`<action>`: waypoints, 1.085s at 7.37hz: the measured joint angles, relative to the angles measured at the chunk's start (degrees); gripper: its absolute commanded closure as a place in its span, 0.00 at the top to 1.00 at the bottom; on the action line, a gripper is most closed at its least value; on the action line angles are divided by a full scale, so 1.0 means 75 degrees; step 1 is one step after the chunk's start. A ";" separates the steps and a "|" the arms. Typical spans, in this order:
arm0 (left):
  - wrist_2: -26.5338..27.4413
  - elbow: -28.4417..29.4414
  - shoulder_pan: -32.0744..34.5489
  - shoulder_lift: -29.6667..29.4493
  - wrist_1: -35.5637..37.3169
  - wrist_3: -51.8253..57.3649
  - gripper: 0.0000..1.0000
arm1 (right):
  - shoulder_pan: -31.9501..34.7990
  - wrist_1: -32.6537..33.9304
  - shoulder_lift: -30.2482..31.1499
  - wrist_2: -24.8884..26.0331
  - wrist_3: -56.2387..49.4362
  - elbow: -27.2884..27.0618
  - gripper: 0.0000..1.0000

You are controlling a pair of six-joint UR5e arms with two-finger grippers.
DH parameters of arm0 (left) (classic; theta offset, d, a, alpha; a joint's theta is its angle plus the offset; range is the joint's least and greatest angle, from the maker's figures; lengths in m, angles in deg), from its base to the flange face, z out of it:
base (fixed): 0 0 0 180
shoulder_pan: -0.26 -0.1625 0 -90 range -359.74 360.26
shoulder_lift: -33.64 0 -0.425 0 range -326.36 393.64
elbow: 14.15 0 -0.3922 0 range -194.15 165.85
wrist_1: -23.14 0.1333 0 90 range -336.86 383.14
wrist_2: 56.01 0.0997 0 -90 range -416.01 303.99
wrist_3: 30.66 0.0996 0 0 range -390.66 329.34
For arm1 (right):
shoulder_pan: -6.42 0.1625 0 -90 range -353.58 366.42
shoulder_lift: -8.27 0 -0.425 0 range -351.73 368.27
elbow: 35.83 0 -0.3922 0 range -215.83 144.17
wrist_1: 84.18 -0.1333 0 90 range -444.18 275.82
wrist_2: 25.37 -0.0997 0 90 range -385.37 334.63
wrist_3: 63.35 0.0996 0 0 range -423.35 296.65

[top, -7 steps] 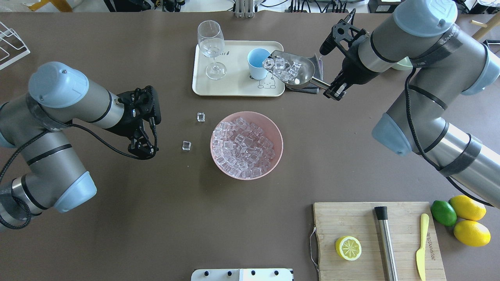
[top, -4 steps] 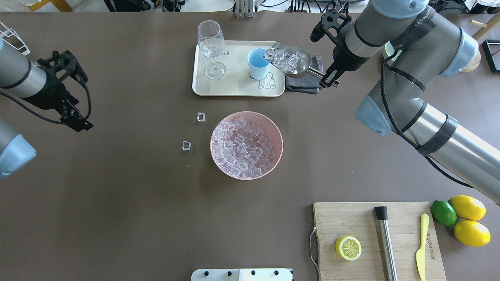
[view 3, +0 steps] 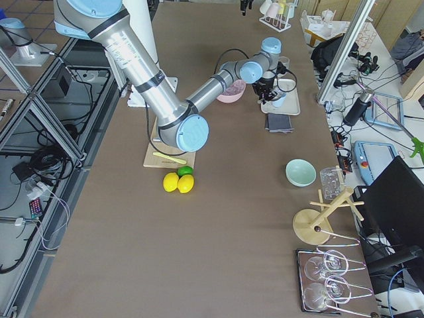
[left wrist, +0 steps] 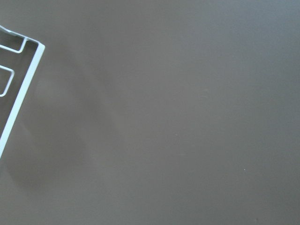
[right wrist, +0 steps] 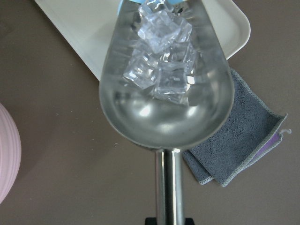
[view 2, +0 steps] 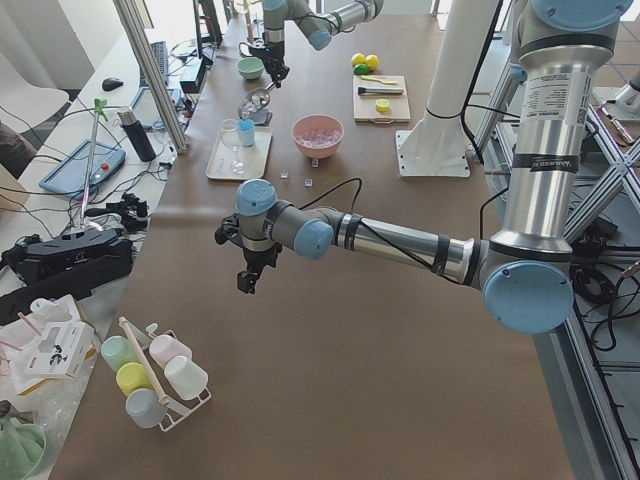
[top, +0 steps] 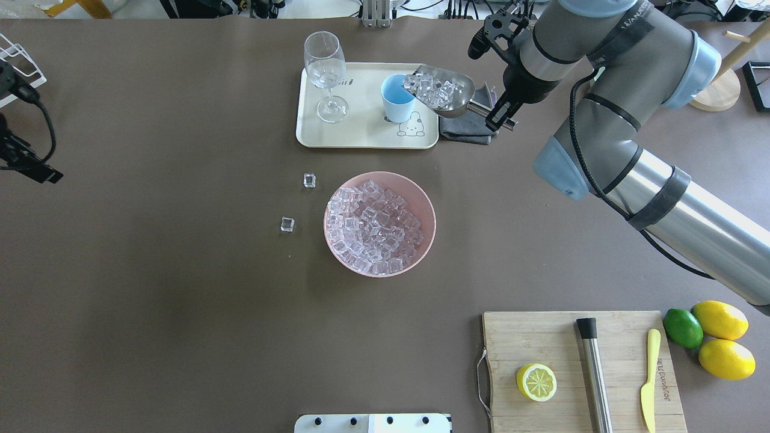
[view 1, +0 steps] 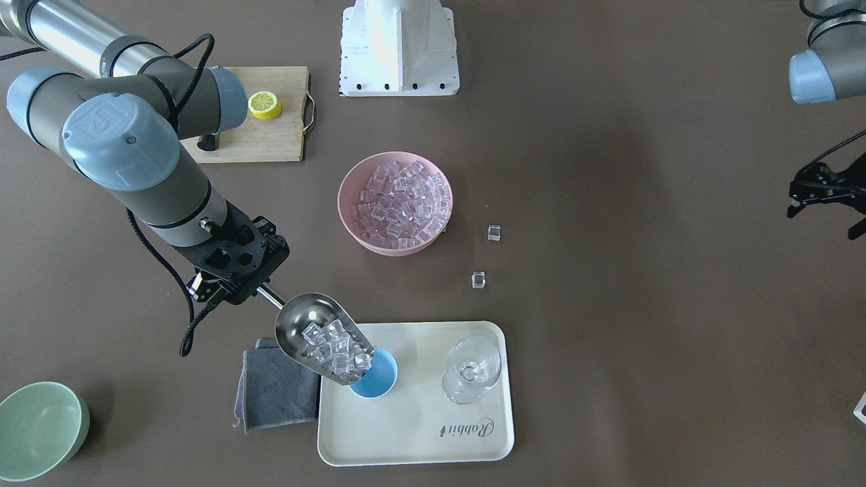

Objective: Put ice in cup with scoop
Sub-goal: 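Tilt the scoop over the blue cup with the right gripper to pour ice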

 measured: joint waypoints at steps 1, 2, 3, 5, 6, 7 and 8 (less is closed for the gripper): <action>-0.0291 0.0084 0.0440 0.0055 0.0006 -0.0006 1.00 | 0.0008 0.0268 -0.0111 -0.0004 -0.0189 0.0080 0.00; -0.0620 0.0114 0.0772 0.0262 0.0009 -0.0007 1.00 | 0.0010 0.0632 -0.0232 -0.0013 -0.0414 0.0113 0.00; -0.0825 0.0130 0.1101 0.0593 0.0004 -0.0001 1.00 | 0.0012 0.1081 -0.0383 -0.0023 -0.0640 0.0124 0.00; -0.0932 0.0158 0.1727 0.1011 -0.0001 0.0069 1.00 | 0.0024 0.1640 -0.0555 -0.0030 -0.0951 0.0131 0.00; -0.0929 0.0172 0.1841 0.1081 -0.0002 0.0093 1.00 | 0.0055 0.1868 -0.0635 -0.0031 -0.1087 0.0131 0.00; -0.0924 0.0157 0.1891 0.1153 -0.0002 0.0103 1.00 | 0.0091 0.2080 -0.0717 -0.0032 -0.1196 0.0131 0.00; -0.0921 0.0136 0.1930 0.1189 -0.0002 0.0106 1.00 | 0.0114 0.2294 -0.0807 -0.0031 -0.1298 0.0131 0.00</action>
